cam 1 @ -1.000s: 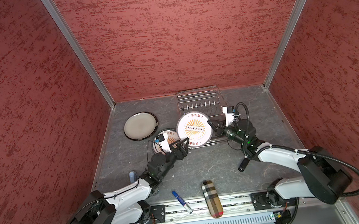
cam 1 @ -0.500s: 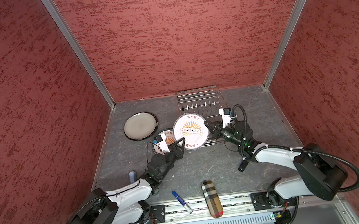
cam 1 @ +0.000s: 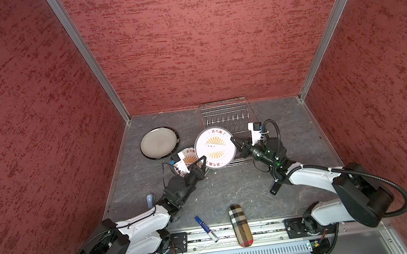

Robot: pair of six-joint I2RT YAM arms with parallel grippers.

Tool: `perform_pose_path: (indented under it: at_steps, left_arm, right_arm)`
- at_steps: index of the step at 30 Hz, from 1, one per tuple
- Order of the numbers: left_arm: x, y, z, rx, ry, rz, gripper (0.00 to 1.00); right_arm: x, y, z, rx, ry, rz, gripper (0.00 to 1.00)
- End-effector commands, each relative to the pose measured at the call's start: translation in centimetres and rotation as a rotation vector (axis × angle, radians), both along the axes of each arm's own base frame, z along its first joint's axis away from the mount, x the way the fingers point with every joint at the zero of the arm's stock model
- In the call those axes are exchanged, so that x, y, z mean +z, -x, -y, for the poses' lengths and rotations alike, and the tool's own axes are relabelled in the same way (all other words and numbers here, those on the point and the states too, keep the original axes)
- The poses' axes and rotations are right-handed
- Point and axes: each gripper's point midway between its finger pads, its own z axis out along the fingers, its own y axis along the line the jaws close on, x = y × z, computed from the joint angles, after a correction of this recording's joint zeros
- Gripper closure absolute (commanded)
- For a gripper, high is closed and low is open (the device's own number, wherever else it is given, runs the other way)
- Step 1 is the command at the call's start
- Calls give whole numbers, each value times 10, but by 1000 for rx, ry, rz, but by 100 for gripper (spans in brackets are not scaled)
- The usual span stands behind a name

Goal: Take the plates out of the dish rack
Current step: 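Close the left gripper on the plate rim while the right holds it, then open the right gripper and draw it back while the left holds the plate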

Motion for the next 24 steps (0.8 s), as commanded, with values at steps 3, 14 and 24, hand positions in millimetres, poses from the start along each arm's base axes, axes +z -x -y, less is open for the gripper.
perform_pose_path:
  at_steps: [3, 14, 24]
  left_arm:
    - [7, 10, 11, -73, -30, 63, 97]
    - [2, 6, 1, -32, 9, 20, 100]
    - [1, 6, -8, 2, 28, 22, 100]
  right_arm:
    - [11, -10, 7, -75, -28, 34, 100]
    - [19, 3, 1, 0, -50, 63, 69]
    - [17, 2, 4, -20, -29, 54, 53]
